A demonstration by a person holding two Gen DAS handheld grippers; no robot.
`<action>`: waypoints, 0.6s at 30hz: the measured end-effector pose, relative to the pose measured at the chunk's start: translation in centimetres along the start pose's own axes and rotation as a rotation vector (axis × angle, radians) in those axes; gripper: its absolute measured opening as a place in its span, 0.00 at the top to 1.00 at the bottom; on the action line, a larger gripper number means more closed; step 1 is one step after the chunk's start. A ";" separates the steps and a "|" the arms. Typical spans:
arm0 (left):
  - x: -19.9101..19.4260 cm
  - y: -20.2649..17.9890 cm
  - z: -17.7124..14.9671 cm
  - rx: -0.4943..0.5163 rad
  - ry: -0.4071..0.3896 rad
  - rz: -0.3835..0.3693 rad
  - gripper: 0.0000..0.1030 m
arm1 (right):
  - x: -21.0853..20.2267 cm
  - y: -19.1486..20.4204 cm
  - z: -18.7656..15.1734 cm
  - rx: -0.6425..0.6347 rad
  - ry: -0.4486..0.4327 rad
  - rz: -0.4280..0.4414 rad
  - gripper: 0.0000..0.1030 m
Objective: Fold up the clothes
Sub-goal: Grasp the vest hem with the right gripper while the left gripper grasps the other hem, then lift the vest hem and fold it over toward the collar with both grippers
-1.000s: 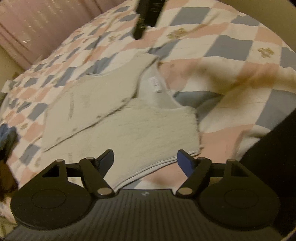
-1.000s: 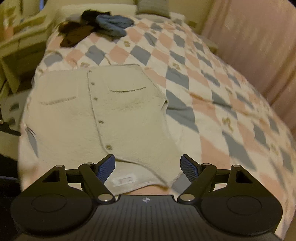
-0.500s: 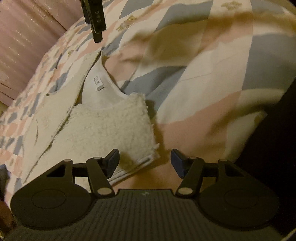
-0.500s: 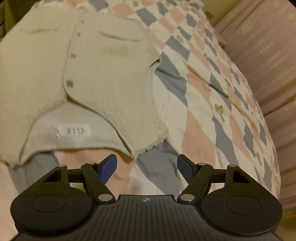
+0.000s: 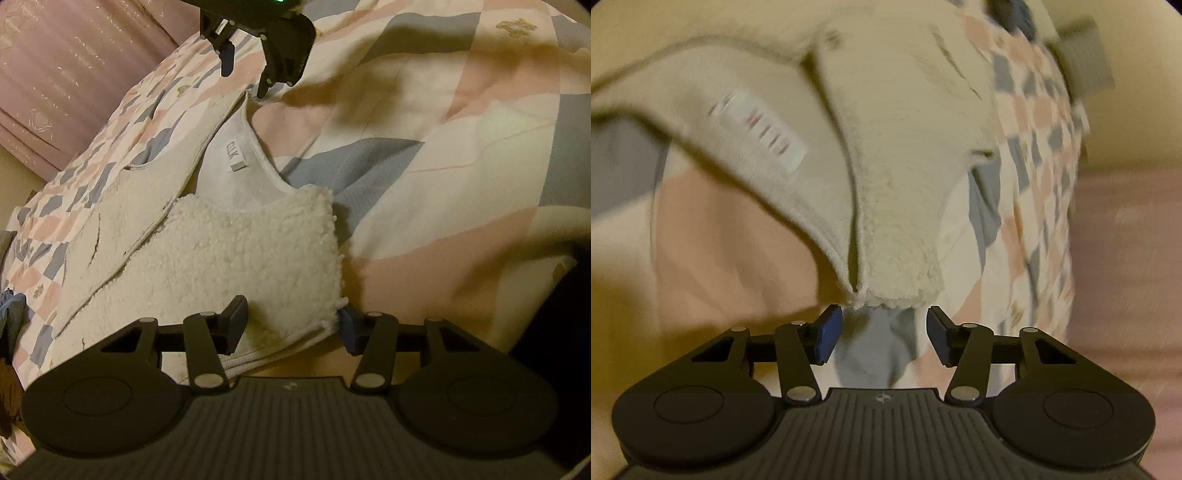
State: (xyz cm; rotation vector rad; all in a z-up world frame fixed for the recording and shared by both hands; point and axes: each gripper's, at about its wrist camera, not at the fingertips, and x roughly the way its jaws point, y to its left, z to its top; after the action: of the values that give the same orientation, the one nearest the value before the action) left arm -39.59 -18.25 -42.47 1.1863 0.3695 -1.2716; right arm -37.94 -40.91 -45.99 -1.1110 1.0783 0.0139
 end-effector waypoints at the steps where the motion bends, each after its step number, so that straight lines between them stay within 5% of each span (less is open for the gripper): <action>1: 0.0 0.0 0.0 0.001 0.000 0.000 0.52 | 0.2 0.5 -0.2 -0.040 -0.010 -0.015 0.55; 8: -0.2 -0.2 -0.5 0.023 -0.022 -0.042 0.72 | 1.1 1.7 -0.6 -0.171 -0.071 -0.046 0.60; 10: -0.1 -0.3 -0.6 0.040 -0.023 -0.036 0.76 | 1.2 1.7 -0.4 -0.205 -0.081 -0.051 0.67; 12: -0.1 0.0 -0.6 0.048 -0.024 -0.032 0.89 | 1.4 1.3 0.0 -0.233 -0.077 -0.029 0.92; 13: -0.2 0.4 -0.5 0.047 -0.028 -0.033 0.89 | 1.2 1.0 0.3 -0.242 -0.069 -0.010 0.92; 18: -2.6 5.8 -0.5 -0.149 -0.070 -0.110 0.91 | -0.2 -3.7 3.1 -0.223 -0.074 -0.029 0.92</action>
State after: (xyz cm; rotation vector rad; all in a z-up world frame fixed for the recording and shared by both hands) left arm -35.26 -17.31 -37.93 1.0045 0.4748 -1.3523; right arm -34.04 -40.44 -43.16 -1.3164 1.0118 0.1543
